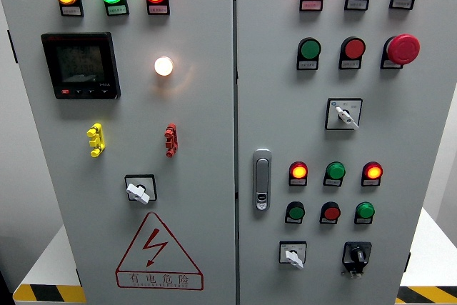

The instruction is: Turn on light switch 1

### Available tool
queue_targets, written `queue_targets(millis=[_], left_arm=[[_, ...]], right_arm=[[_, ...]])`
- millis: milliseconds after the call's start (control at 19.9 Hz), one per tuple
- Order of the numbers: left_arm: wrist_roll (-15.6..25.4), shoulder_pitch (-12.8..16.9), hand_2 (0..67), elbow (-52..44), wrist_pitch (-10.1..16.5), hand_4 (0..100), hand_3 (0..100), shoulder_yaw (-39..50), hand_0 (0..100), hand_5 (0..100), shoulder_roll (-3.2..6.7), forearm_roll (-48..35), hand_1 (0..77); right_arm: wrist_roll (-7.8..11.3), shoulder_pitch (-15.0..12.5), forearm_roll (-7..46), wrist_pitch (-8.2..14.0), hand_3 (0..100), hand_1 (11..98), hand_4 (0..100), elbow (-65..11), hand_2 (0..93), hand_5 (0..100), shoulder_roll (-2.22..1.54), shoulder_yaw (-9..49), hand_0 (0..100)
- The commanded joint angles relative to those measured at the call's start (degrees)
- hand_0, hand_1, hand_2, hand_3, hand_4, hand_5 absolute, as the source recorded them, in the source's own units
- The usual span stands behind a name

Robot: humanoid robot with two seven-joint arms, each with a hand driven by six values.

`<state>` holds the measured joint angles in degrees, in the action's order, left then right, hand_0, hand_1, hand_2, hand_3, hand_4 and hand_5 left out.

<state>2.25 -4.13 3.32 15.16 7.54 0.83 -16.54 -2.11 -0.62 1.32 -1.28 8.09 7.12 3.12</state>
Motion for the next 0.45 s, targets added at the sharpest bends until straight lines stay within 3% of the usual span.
queue_targets(millis=[0,401], left_arm=[[-1.0,0.1,0.0,-0.2,0.0,0,0,-3.6,0,0,-0.65,0.5,0.0],[-1.8,0.1,0.0,-0.2,-0.1,0,0,-3.8,0,0,-1.18,0.5,0.0]], right_arm=[[0.00,0.0,0.0,0.1,20,19.6,19,0.0,0.0,10,0.00,0.0,0],[0.00,0.0,0.0,0.0,20,19.9,19,0.0,0.0,10,0.00,0.0,0]])
